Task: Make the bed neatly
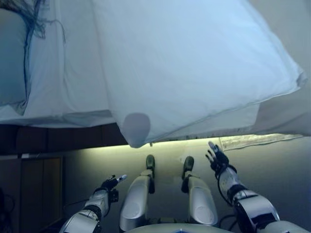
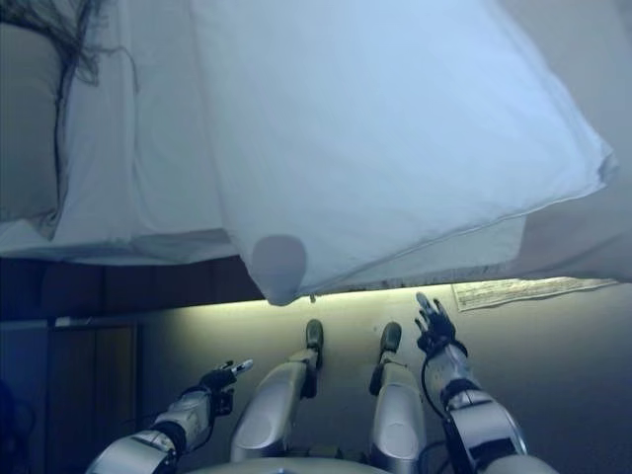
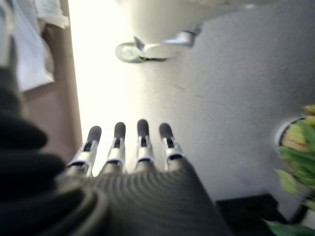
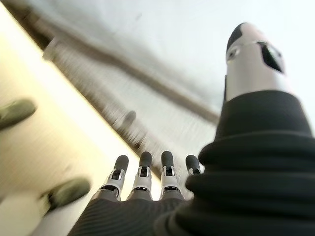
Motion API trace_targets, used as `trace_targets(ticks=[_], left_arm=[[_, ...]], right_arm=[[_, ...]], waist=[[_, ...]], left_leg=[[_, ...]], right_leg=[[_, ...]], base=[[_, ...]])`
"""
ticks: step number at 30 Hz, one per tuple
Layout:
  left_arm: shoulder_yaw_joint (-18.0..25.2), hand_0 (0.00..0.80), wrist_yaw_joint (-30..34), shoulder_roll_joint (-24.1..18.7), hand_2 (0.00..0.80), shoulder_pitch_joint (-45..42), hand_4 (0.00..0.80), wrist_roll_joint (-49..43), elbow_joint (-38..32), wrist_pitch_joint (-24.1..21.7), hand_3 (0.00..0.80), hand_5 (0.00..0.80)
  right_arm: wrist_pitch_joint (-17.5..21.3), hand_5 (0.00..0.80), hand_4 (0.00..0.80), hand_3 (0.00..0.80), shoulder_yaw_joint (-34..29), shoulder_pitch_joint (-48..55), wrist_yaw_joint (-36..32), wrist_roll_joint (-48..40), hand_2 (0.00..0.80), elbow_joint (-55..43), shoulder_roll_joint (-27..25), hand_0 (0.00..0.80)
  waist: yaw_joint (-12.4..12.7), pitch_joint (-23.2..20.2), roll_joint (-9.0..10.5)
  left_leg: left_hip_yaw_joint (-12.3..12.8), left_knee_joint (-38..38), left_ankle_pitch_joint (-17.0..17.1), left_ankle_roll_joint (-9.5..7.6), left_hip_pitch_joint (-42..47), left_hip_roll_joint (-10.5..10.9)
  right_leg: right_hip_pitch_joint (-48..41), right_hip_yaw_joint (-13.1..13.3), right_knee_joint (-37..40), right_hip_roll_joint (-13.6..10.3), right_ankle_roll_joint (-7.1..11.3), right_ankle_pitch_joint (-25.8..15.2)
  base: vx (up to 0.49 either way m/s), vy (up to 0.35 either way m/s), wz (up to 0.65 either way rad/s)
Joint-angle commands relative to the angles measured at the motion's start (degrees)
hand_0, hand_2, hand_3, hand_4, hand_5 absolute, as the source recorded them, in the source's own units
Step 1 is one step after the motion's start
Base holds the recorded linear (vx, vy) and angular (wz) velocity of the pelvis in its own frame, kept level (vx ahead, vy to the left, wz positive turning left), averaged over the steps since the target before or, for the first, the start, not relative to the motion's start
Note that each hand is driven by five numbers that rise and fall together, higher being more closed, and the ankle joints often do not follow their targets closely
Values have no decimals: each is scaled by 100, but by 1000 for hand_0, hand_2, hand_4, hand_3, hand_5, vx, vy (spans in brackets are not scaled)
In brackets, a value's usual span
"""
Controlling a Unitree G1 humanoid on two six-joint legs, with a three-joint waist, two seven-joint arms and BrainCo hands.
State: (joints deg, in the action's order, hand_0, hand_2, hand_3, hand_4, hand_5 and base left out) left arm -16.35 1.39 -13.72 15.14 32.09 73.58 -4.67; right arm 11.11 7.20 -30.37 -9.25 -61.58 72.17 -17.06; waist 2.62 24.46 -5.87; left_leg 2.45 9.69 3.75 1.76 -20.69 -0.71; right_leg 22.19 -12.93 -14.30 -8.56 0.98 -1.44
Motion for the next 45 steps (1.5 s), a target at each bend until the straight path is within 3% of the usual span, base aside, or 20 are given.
trace_targets(ticks=[1, 4, 11, 16, 17, 26, 31, 39, 45], left_arm=[[-116, 0, 107, -105, 0, 277, 0, 370, -77, -116, 0, 0], [-133, 0, 168, -103, 0, 311, 0, 447, -162, -160, 0, 0], [-220, 0, 232, -129, 0, 409, 0, 833, -396, -213, 0, 0], [-194, 0, 215, -186, 0, 425, 0, 1101, -689, -334, 0, 0], [-194, 0, 236, -202, 0, 415, 0, 1201, -744, -370, 0, 0], [-207, 0, 138, -301, 0, 383, 0, 1679, -1448, -555, 0, 0], [-245, 0, 88, -278, 0, 314, 0, 1768, -1636, -647, 0, 0], [-286, 0, 78, -279, 0, 131, 0, 1948, -1910, -780, 0, 0], [-301, 0, 155, -295, 0, -67, 0, 2031, -2043, -959, 0, 0]], right_arm=[[-24, 0, 0, 0, -332, -291, -236, -372, 0, -324, -416, 0], [-475, 0, 0, 0, -420, -542, -162, -500, 0, -262, -661, 0], [-952, 0, 0, 0, -404, -1167, 191, -364, 0, -111, -1222, 0], [-1054, 0, 0, 0, -329, -1557, 202, -431, 0, -8, -1556, 0], [-1073, 0, 0, 0, -301, -1614, 198, -420, 0, -17, -1618, 0], [-1526, 0, 0, 0, -197, -1942, 412, -200, 0, 101, -1877, 0], [-1550, 0, 0, 0, -159, -1868, 220, -288, 0, 147, -1829, 0], [-1132, 0, 0, 0, -214, -1986, -251, -522, 0, -77, -1929, 0], [-1056, 0, 0, 0, -170, -2320, -490, -525, 0, -305, -2180, 0]], waist=[[106, 61, 205], [160, 150, 213], [252, 277, 193], [309, 364, 109], [319, 356, 98], [386, 528, -41], [400, 530, -86], [385, 533, -149], [406, 533, -182]], left_leg=[[-82, 792, -153, 111, -503, 203], [-90, 1199, -341, 34, -761, 227], [-72, 1883, -553, -122, -1438, 154], [-66, 2087, -597, -185, -1787, 95], [-112, 2201, -793, -162, -1812, 92], [-162, 2361, -755, -191, -2293, 86], [-171, 2375, -752, -192, -2429, 111], [-118, 2635, -848, -157, -2664, 71], [-79, 2688, -850, -124, -2766, 34]], right_leg=[[-57, 143, -172, -226, 230, 24], [257, 165, -628, -228, 190, 191], [1123, 262, -1643, -233, 116, 473], [1614, 305, -2033, -225, 76, 554], [1666, 373, -2187, -213, 129, 739], [2222, 434, -2485, -182, 118, 733], [2368, 412, -2504, -186, 109, 718], [2592, 410, -2780, -246, 94, 769], [2720, 416, -2902, -266, 80, 790]], base=[[-39, -10, 22], [-56, -17, 19], [-48, -35, 9], [-22, -37, 9], [76, -18, 6], [-11, -18, 4], [-9, -5, 2], [5, 10, 2], [5, 17, 2]])
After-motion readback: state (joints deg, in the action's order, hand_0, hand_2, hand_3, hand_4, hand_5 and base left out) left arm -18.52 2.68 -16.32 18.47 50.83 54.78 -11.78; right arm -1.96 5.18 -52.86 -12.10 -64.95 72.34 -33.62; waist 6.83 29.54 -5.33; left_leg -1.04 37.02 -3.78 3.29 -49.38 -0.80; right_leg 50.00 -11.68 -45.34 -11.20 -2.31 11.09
